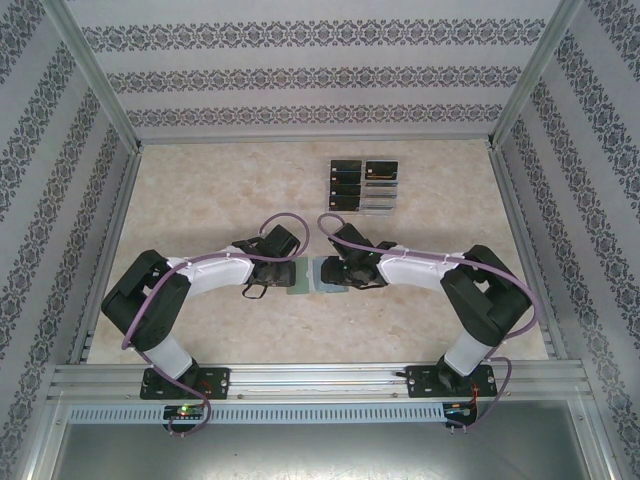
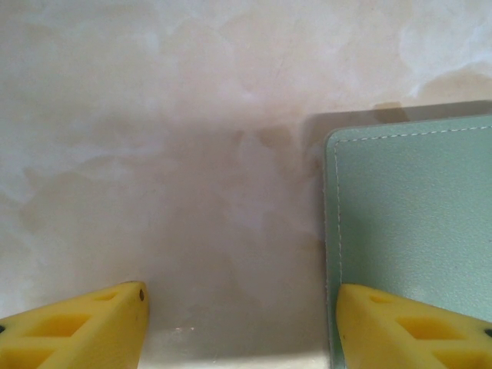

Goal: Put the credit cards into the card holder

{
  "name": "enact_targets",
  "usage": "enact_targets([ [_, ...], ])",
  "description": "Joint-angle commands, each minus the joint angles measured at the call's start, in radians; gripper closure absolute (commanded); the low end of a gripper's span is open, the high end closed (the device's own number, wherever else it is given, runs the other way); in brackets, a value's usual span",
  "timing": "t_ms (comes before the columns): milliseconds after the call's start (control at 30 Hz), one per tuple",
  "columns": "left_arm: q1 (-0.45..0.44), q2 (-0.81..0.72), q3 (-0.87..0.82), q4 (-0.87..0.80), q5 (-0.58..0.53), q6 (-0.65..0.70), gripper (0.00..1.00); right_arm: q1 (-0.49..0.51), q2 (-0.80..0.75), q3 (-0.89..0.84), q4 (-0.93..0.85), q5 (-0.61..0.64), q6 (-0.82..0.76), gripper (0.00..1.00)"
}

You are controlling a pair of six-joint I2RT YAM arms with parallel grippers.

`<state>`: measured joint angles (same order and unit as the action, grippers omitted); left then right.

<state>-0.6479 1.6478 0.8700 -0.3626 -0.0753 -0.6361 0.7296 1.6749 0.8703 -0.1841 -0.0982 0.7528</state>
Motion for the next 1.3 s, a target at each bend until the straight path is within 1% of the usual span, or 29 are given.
enact_targets([
  [0, -0.013, 0.004, -0.011, 0.056, 0.048, -0.017, 0.34, 0.005, 0.053, 0.012, 0.039, -0.051, 0.007, 0.55],
  [133, -0.014, 0.004, -0.015, 0.06, 0.051, -0.021, 0.34, 0.012, 0.072, 0.012, 0.103, -0.1, 0.03, 0.56],
  [333, -0.013, 0.001, -0.016, 0.059, 0.052, -0.024, 0.35, 0.018, 0.063, 0.022, 0.129, -0.124, 0.042, 0.56],
  [667, -0.016, -0.002, -0.012, 0.057, 0.051, -0.029, 0.35, 0.02, -0.014, -0.003, 0.134, -0.126, 0.061, 0.56],
  [833, -0.015, -0.029, -0.019, 0.048, 0.039, -0.031, 0.35, 0.02, -0.036, -0.01, 0.137, -0.122, 0.072, 0.56],
  [1167, -0.012, -0.079, -0.041, 0.035, 0.02, -0.038, 0.34, 0.034, -0.015, 0.024, 0.136, -0.132, 0.082, 0.55],
  [1267, 0.009, -0.118, -0.06, 0.016, -0.008, -0.041, 0.34, 0.05, -0.012, 0.044, 0.131, -0.132, 0.086, 0.55],
])
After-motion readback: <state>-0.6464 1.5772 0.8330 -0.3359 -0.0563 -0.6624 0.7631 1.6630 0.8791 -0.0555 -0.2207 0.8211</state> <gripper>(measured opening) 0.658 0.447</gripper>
